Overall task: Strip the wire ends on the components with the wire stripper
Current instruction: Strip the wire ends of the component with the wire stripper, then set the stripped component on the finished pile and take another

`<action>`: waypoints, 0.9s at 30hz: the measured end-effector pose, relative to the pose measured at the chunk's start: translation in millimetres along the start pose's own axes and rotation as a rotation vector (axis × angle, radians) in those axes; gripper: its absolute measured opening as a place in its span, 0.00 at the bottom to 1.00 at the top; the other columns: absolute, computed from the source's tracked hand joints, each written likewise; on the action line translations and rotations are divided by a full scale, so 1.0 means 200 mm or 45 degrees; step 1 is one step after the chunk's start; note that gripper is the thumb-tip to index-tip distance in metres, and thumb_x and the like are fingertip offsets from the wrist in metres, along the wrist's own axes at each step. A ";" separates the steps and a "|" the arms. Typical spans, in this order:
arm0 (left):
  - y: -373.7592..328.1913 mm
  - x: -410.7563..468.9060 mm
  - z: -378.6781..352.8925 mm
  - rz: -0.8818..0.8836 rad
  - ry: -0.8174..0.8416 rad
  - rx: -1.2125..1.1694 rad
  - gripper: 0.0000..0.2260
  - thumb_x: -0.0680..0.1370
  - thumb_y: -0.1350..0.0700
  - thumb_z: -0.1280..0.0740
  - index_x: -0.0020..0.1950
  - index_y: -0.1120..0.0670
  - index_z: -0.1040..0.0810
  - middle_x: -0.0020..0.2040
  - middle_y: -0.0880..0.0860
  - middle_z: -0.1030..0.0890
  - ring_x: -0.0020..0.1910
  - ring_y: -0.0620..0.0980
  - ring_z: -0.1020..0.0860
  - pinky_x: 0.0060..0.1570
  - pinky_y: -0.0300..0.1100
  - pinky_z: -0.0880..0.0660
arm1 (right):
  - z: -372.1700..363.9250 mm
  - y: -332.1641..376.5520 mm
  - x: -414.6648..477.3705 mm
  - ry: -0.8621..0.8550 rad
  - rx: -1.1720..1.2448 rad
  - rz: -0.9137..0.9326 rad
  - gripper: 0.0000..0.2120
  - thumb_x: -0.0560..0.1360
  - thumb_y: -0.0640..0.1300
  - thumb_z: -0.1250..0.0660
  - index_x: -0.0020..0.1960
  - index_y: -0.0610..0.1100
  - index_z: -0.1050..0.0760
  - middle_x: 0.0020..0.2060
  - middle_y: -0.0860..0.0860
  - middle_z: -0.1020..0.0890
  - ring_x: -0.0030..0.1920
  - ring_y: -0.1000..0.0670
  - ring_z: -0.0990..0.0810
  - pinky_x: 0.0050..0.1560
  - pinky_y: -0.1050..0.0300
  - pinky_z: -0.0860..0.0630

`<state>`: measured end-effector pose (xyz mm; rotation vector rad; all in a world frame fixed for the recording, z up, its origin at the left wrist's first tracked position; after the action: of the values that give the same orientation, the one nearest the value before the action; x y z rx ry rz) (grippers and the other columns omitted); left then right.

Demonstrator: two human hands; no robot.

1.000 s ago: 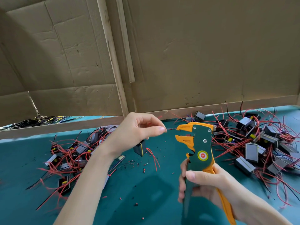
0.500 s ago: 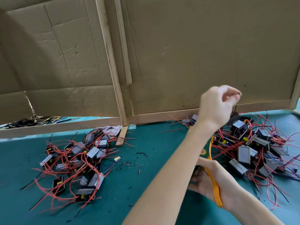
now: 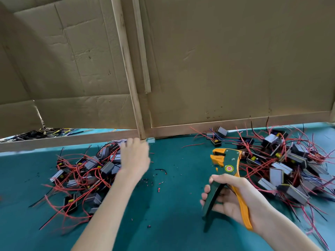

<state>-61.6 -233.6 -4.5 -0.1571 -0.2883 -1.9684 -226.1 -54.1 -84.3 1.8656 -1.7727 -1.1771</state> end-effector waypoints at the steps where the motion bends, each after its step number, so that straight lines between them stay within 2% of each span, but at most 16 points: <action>1: 0.08 0.00 -0.04 0.061 0.003 0.089 0.15 0.77 0.58 0.37 0.64 0.53 0.26 0.63 0.54 0.26 0.64 0.55 0.31 0.62 0.49 0.36 | 0.00 0.00 0.00 0.000 -0.008 0.002 0.11 0.60 0.37 0.26 0.39 0.35 0.24 0.36 0.37 0.23 0.35 0.37 0.20 0.41 0.41 0.20; 6: 0.27 0.04 -0.19 0.136 0.000 0.205 0.16 0.78 0.54 0.35 0.66 0.51 0.26 0.68 0.52 0.31 0.66 0.54 0.32 0.63 0.51 0.37 | 0.01 0.00 0.00 -0.014 -0.040 0.008 0.10 0.62 0.38 0.27 0.39 0.35 0.24 0.36 0.37 0.23 0.35 0.37 0.20 0.41 0.41 0.19; 8: 0.27 0.04 -0.19 0.165 -0.043 0.185 0.16 0.77 0.58 0.34 0.65 0.50 0.26 0.68 0.54 0.32 0.64 0.54 0.31 0.61 0.53 0.36 | 0.02 0.01 0.01 -0.018 -0.039 0.008 0.11 0.62 0.38 0.27 0.40 0.34 0.24 0.37 0.37 0.23 0.36 0.37 0.20 0.42 0.41 0.20; 11: 0.27 0.05 -0.16 0.229 -0.140 0.035 0.15 0.76 0.64 0.34 0.61 0.52 0.24 0.61 0.55 0.31 0.55 0.54 0.26 0.58 0.53 0.37 | 0.04 0.02 0.01 -0.035 -0.032 0.018 0.14 0.59 0.38 0.26 0.41 0.35 0.25 0.36 0.37 0.23 0.36 0.37 0.20 0.41 0.41 0.20; 15: 0.31 0.04 -0.06 0.199 -0.331 -0.443 0.11 0.77 0.64 0.33 0.58 0.53 0.21 0.57 0.54 0.29 0.48 0.55 0.24 0.60 0.51 0.39 | 0.05 0.06 0.00 -0.067 -0.007 0.065 0.12 0.61 0.38 0.28 0.42 0.35 0.25 0.35 0.37 0.22 0.34 0.37 0.19 0.39 0.41 0.19; 17: 0.32 0.03 0.05 0.146 -0.399 -0.793 0.10 0.76 0.62 0.31 0.55 0.52 0.20 0.55 0.54 0.27 0.47 0.53 0.23 0.60 0.49 0.32 | 0.05 0.08 -0.01 -0.067 0.012 0.085 0.11 0.62 0.38 0.29 0.42 0.35 0.25 0.34 0.38 0.22 0.33 0.38 0.19 0.38 0.42 0.19; 18: 0.32 0.02 0.11 0.109 -0.439 -0.952 0.10 0.75 0.62 0.29 0.54 0.51 0.19 0.55 0.53 0.26 0.45 0.51 0.21 0.57 0.43 0.28 | 0.05 0.08 -0.01 -0.063 0.018 0.093 0.11 0.62 0.38 0.30 0.42 0.35 0.25 0.34 0.38 0.22 0.33 0.38 0.19 0.38 0.42 0.19; 20: 0.29 0.00 0.21 0.032 -0.503 -1.216 0.12 0.73 0.63 0.28 0.50 0.47 0.19 0.53 0.51 0.24 0.41 0.43 0.21 0.48 0.31 0.28 | 0.05 0.09 -0.02 -0.059 0.024 0.112 0.11 0.63 0.39 0.30 0.43 0.35 0.26 0.34 0.38 0.22 0.33 0.38 0.19 0.38 0.42 0.18; 24: 0.15 -0.06 0.29 -0.142 -0.351 -1.692 0.15 0.71 0.66 0.26 0.48 0.47 0.18 0.47 0.47 0.18 0.38 0.43 0.22 0.44 0.33 0.24 | 0.03 0.11 -0.04 -0.048 0.033 0.142 0.10 0.64 0.39 0.31 0.43 0.36 0.26 0.34 0.38 0.22 0.33 0.39 0.19 0.38 0.42 0.18; 27: -0.02 -0.09 0.25 -0.277 -0.153 -1.811 0.16 0.70 0.70 0.27 0.48 0.50 0.18 0.40 0.42 0.19 0.36 0.41 0.24 0.40 0.31 0.26 | 0.04 0.11 -0.04 -0.052 0.034 0.154 0.10 0.64 0.39 0.31 0.43 0.36 0.26 0.35 0.38 0.22 0.34 0.39 0.19 0.39 0.43 0.18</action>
<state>-59.1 -203.1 38.7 -1.1726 1.1077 -2.0205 -245.8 -48.3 -69.5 1.7335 -1.9030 -1.1606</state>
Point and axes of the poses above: each hand's wrist, its own x-axis towards the middle knuckle, its own z-axis out of the back of the hand, y = z × x, the point moved 6 cm from there along x, towards the middle knuckle
